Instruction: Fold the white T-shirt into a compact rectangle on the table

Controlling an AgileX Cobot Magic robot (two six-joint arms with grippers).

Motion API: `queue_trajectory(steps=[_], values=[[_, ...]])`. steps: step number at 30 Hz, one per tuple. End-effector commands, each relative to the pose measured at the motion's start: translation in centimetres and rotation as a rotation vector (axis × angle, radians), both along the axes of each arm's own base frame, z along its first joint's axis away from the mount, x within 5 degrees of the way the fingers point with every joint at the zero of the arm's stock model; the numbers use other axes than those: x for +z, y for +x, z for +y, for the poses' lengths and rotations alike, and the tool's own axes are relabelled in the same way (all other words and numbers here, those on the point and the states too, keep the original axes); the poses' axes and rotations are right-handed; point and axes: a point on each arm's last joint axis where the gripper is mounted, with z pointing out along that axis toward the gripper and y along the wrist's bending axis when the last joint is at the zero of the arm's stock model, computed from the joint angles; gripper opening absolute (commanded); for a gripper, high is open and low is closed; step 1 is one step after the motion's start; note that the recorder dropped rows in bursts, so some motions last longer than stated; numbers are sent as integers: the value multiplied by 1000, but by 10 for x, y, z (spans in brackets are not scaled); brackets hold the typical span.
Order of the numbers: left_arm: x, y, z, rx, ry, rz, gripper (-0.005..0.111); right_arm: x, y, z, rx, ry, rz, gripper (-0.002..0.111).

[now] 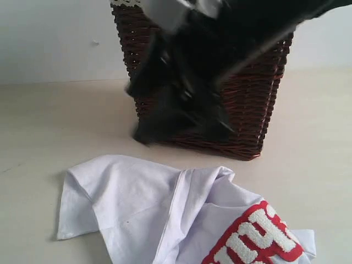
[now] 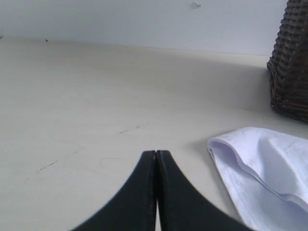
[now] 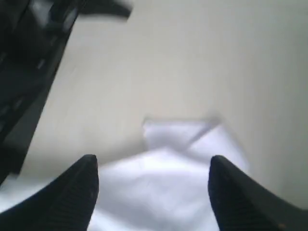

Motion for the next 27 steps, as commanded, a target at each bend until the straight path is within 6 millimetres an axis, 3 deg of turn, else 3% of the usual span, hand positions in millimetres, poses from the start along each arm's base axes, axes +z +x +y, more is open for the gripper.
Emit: queue_trajectory(steps=[1,7,10,14,16,21,27], values=[[1,0,0,-5,-4,-13,0,-32,-22,-63,9,-388,-13,63],[1,0,0,-5,-4,-13,0,-100,-52,-104,-73,-510,165,63],[1,0,0,-5,-4,-13,0,-128,-62,-111,-176,-538,195,63],[1,0,0,-5,-4,-13,0,-150,-62,-108,-300,-475,213,61],[1,0,0,-5,-4,-13,0,-154,-58,-106,-340,-458,201,52],[1,0,0,-5,-4,-13,0,-153,-44,-104,-398,-431,113,2],[1,0,0,-5,-4,-13,0,-130,-25,-96,-419,-373,26,0]])
